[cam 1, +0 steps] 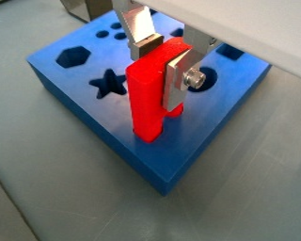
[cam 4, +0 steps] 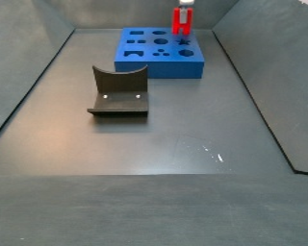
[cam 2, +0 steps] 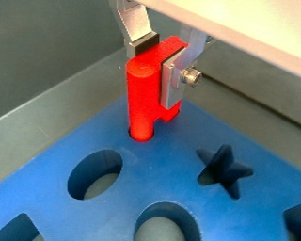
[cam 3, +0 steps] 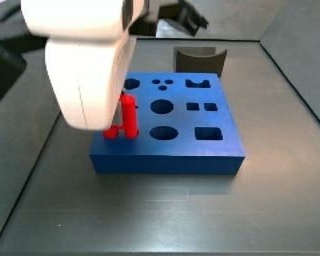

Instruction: Insert the square-circle object.

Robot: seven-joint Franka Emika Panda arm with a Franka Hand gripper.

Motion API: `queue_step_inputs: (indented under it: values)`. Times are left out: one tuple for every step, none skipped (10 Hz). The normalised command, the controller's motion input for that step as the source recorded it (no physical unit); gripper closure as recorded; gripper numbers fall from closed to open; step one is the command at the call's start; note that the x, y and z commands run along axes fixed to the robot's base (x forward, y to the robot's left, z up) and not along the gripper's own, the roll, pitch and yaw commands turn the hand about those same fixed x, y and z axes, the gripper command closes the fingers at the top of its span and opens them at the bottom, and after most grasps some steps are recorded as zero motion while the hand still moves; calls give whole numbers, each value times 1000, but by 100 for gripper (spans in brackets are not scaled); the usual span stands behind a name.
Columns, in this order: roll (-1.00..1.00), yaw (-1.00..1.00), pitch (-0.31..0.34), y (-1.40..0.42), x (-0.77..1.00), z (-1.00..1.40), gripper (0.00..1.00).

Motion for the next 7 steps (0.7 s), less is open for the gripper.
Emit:
queue_step_inputs:
  values:
    - [0,-311,0,-51,171,-1000,100]
    - [0,-337,0,-40,177,-1000,100]
    - [0,-323,0,-46,146,-1000,100]
    - [-73,-111,-7,91,160,-837,100]
    - [-123,-91,-67,91,60,-146,100]
    - [-43,-23,0,69,0,0,100]
    - [0,0,0,0,0,0,100]
